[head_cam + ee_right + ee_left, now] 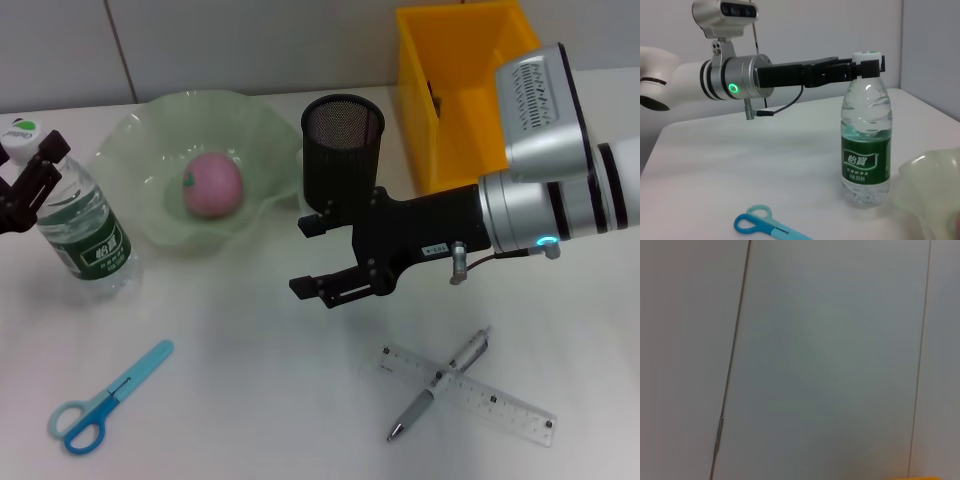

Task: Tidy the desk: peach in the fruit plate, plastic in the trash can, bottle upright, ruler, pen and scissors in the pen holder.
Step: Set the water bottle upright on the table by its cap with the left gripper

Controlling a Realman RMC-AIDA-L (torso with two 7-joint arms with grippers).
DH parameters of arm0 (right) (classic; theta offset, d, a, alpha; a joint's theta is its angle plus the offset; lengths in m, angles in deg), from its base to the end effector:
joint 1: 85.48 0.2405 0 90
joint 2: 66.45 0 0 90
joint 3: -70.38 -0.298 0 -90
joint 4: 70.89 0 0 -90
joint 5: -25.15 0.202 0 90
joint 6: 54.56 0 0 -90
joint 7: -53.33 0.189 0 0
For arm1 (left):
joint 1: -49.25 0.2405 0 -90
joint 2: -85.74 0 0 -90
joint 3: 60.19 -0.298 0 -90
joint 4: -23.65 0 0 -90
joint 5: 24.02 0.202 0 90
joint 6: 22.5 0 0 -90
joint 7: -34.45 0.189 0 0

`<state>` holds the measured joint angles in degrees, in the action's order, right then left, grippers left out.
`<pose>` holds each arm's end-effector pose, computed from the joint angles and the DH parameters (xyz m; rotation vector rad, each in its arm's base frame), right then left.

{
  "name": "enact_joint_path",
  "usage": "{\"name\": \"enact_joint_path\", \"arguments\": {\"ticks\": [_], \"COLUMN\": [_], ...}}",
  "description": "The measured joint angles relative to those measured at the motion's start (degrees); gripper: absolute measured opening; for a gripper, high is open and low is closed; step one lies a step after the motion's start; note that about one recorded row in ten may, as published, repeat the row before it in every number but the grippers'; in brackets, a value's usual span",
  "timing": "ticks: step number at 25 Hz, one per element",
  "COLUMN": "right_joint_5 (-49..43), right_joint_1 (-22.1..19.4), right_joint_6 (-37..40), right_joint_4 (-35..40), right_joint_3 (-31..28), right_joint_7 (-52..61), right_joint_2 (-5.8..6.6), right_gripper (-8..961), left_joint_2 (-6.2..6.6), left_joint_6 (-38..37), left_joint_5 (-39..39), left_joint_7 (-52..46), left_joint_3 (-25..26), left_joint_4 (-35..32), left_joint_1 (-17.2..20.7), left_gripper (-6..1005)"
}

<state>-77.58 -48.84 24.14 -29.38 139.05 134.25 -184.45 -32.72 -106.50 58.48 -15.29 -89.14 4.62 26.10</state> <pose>0.2009 0.3798 -0.1038 -2.9567 0.2403 0.5156 -0.3187 0.3639 -0.0034 -1.9799 -0.5288 -1.0320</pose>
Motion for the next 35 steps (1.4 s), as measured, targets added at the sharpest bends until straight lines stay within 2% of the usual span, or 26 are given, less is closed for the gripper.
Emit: {"name": "enact_joint_path", "arguments": {"ticks": [35], "right_joint_5": [-2.6], "right_joint_1": [0.4], "right_joint_6": [0.0], "right_joint_4": [0.1], "right_joint_3": [-0.1], "right_joint_7": [0.8], "right_joint_2": [-0.3], "right_gripper": [775], "left_joint_2": [-0.02], "left_joint_6": [3.3], "left_joint_5": [0.0], "left_joint_7": [0.9], "left_joint_3": [-0.3], "left_joint_4": [1.3], "left_joint_1": [-0.1], "left_gripper": [470]}}
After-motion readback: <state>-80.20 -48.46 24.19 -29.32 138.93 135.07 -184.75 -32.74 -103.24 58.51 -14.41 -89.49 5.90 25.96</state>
